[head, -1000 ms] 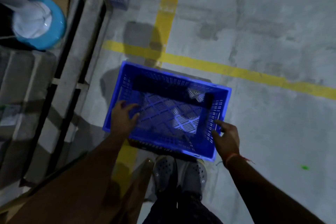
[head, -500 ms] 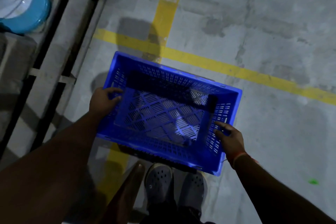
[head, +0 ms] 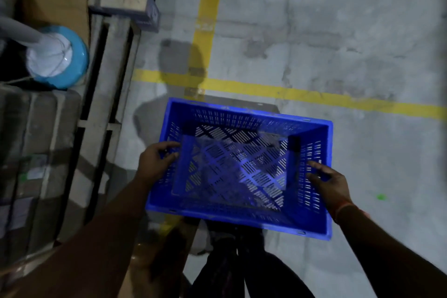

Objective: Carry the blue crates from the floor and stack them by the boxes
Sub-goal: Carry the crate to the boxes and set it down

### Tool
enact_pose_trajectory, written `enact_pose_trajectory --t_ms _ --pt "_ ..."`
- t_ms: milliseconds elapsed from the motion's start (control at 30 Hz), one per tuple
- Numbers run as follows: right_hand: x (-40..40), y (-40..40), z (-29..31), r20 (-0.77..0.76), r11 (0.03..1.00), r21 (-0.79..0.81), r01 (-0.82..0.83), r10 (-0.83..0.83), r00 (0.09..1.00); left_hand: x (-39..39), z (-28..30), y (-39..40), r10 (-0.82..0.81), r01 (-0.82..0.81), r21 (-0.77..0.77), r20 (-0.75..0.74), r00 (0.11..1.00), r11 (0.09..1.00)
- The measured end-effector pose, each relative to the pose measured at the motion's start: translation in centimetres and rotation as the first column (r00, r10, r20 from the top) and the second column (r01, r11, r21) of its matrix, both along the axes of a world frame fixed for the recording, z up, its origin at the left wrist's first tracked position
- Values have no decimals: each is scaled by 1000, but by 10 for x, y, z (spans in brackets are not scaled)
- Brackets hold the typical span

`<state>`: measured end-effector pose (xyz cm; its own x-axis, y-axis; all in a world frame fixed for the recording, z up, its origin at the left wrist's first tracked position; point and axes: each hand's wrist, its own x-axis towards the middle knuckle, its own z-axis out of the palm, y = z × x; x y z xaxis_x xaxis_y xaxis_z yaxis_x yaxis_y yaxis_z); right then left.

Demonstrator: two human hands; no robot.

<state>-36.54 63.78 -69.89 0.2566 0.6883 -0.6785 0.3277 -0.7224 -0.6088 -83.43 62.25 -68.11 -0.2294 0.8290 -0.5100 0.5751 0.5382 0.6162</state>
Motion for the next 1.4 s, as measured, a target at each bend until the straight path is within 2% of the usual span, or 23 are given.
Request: enact_pose_trajectory --t_ms 100,367,633,767,867,1067,1233,1400 --pt "25 -18 66 18 1000 9 4 -4 1000 20 62 -8 2 -2 4 9 1000 1000" --pt "72 -83 244 124 998 49 47 -53 991 73 215 -22 -123 123 54 11 992 991" --pt "101 -165 350 311 982 175 72 -124 942 112 305 -15 -291 279 137 77 954 950" --pt "111 -212 384 382 960 233 153 -235 894 146 326 -2 -399 378 185 96 912 907" --pt "120 -252 401 381 935 258 241 -328 864 180 339 2 -491 474 215 31 870 854" --pt "146 -345 411 362 838 316 445 -540 760 264 374 -15 -653 622 278 24 757 732" --pt "166 -441 407 369 751 342 565 -660 654 341 387 -53 -746 717 270 7 666 643" --pt "190 -556 403 358 661 361 658 -750 557 430 399 -129 -836 803 275 2 549 528"
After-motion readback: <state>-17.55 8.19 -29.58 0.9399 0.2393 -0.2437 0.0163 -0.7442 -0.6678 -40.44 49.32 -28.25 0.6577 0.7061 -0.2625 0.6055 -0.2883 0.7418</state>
